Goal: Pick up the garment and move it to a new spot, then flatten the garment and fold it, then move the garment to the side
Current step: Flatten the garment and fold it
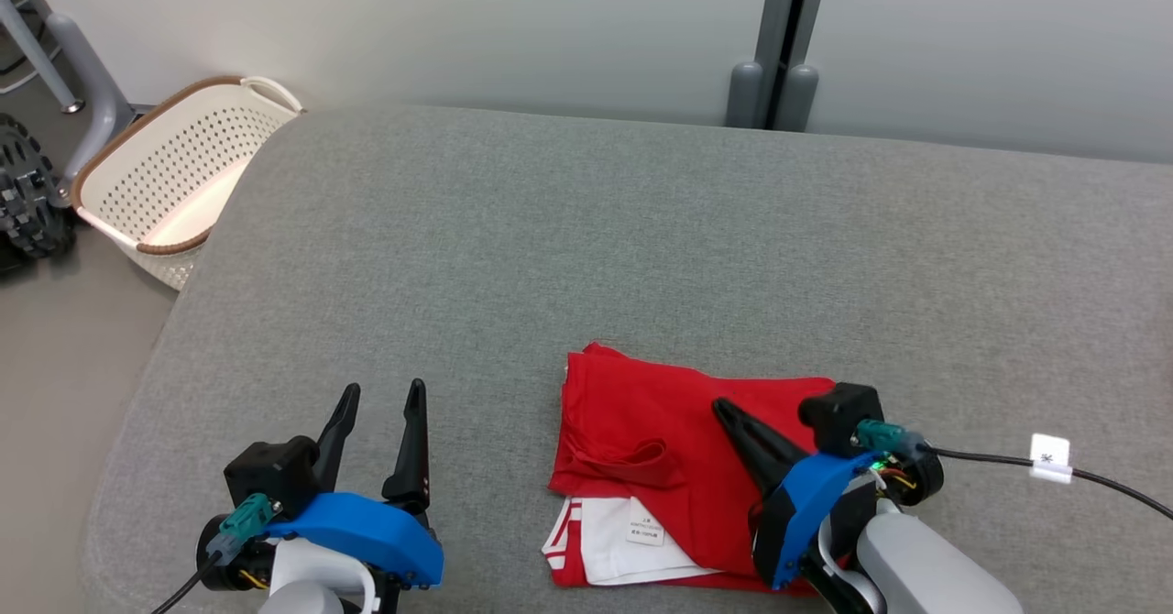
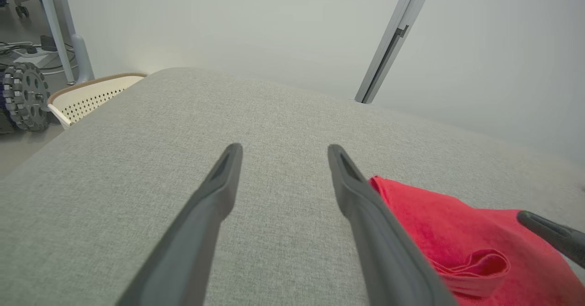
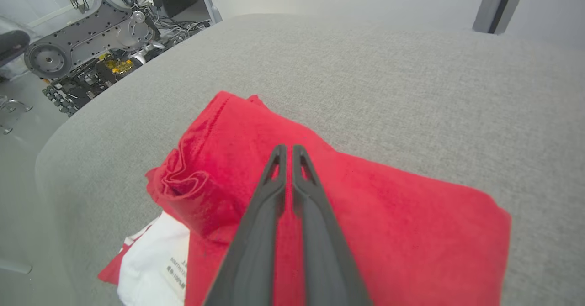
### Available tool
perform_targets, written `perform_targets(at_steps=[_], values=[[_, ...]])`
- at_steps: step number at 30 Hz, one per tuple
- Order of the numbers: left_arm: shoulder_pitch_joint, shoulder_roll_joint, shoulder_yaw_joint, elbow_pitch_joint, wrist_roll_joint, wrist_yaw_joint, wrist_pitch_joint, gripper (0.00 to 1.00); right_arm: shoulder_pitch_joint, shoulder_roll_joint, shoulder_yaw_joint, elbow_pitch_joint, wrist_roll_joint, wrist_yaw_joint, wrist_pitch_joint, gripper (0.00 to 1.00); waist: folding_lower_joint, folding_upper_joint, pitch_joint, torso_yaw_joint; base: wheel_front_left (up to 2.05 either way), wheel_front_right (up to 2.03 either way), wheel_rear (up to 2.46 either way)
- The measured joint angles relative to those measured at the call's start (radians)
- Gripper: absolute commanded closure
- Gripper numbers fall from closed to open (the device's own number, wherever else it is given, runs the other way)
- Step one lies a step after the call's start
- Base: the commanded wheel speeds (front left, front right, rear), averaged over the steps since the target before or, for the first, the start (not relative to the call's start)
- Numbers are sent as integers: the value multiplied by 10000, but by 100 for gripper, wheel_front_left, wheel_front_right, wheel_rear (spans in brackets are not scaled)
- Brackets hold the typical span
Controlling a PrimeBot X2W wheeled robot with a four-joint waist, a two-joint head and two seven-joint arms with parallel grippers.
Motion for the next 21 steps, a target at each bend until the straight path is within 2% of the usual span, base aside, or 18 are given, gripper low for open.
perform_targets(at_steps=[4,10,12,15,16,17,21], values=[[-7,13,-10,-31,-10,15,6,0,-4,-209,405,138,-690,0,79,100,0,0,95,189,0,0,0],[-71,-8,-33,-35,-25,42,-2,0,-257,-176,1434,786,-1151,0,261,100,0,0,270,620,0,0,0],[-84,-10,-31,-27,-48,42,-4,0,-268,-134,1588,849,-1124,0,259,100,0,1,288,681,0,0,0],[-90,0,-23,2,-73,42,-23,0,-330,332,2598,719,-663,2,284,100,0,0,339,834,0,0,0],[-90,0,-23,2,-73,42,-23,0,-330,332,2598,719,-663,2,284,100,0,0,339,834,0,0,0],[-90,8,-23,19,-81,42,-46,0,-326,479,3152,631,-336,2,397,100,0,0,340,856,0,0,0],[-90,10,-15,35,-90,73,-63,0,-337,516,3868,673,-63,0,449,100,0,-1,339,836,0,0,0]])
